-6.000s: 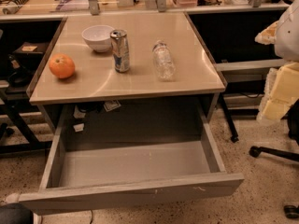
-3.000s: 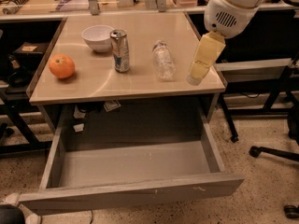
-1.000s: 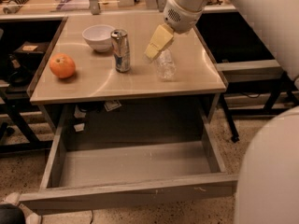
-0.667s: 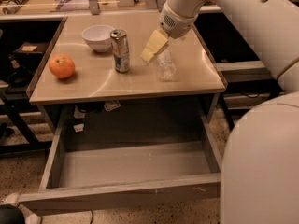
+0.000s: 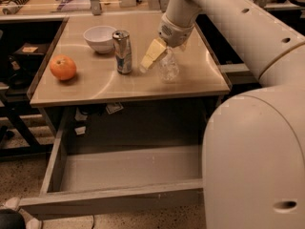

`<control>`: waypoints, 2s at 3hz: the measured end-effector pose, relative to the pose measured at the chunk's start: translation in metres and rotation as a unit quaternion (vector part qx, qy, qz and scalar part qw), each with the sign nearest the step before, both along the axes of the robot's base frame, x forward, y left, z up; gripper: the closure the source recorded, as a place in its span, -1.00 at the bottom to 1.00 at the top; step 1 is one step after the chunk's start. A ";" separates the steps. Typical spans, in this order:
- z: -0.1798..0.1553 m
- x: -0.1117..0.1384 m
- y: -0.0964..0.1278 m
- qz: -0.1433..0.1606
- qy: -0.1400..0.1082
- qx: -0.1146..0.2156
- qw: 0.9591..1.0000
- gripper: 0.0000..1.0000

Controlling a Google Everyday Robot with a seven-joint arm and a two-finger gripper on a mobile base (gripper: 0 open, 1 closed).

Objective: Place water bottle into top drawer

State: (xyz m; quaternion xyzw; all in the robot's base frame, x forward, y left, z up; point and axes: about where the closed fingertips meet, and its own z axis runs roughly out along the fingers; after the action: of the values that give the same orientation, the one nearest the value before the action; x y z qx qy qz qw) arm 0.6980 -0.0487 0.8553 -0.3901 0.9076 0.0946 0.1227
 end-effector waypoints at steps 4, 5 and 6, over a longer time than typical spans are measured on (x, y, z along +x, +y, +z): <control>-0.021 0.011 0.017 0.005 0.019 -0.011 1.000 -0.16; -0.021 0.011 0.017 0.005 0.019 -0.011 1.000 0.31; -0.021 0.011 0.017 0.005 0.019 -0.011 1.000 0.77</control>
Offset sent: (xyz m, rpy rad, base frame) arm 0.0125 0.0174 -0.0229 -0.0369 0.0577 0.0129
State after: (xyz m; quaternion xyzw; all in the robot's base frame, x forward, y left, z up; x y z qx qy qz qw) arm 0.7086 -0.0320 0.8341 -0.3942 0.9088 0.0922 0.1011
